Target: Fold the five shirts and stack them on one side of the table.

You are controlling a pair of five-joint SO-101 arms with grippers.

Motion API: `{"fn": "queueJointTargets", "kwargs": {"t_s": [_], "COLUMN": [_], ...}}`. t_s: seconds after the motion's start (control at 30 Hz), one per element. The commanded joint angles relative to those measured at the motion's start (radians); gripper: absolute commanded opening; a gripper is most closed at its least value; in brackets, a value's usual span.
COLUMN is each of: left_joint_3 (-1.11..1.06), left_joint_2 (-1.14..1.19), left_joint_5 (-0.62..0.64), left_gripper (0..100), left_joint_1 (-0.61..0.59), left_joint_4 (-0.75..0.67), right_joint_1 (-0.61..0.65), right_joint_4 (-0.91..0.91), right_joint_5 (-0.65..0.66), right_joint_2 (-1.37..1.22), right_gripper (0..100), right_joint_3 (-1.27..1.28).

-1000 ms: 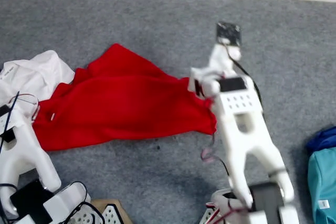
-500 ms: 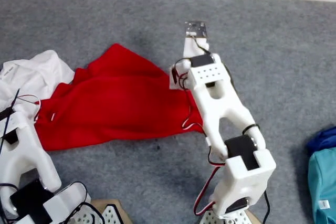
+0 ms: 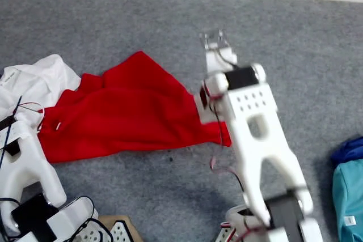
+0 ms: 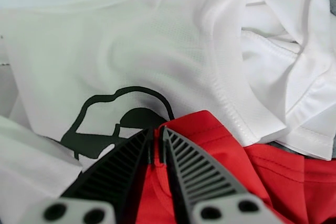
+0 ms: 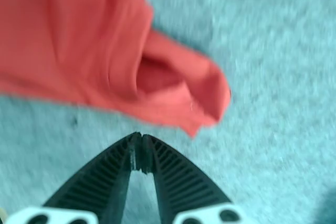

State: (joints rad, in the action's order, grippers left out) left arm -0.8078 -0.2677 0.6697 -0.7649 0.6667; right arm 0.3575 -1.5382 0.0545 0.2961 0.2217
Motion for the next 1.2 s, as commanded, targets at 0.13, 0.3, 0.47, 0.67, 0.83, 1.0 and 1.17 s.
{"fn": "queueJointTargets", "kwargs": {"t_s": [0.13,0.3,0.47,0.67,0.83,1.0,1.17], "left_joint_3": [0.004,0.004,0.004,0.004,0.002,0.002,0.002], "left_joint_2": [-0.035,-0.035,-0.035,-0.035,-0.035,-0.035,-0.035], "left_joint_5": [0.003,0.003,0.003,0.003,0.003,0.003,0.003], "left_gripper": [1,1,1,1,1,1,1], "left_joint_1": [0.021,0.021,0.021,0.021,0.021,0.021,0.021], "left_joint_4": [-0.04,-0.038,-0.038,-0.038,-0.038,-0.038,-0.038], "right_joint_1": [-0.005,0.004,0.064,0.124,0.153,0.153,0.16], "right_joint_4": [0.162,0.357,0.369,0.375,0.375,0.366,0.325], "right_joint_5": [0.101,-0.087,-0.16,-0.207,-0.204,-0.203,-0.203], "right_joint_2": [0.363,0.274,-0.077,-0.479,-0.789,-1.075,-1.265], "right_gripper": [1.0,19.7,22.6,22.6,22.6,22.6,22.4], "right_joint_3": [0.277,0.228,-0.025,-0.427,-0.742,-1.055,-1.305]}}
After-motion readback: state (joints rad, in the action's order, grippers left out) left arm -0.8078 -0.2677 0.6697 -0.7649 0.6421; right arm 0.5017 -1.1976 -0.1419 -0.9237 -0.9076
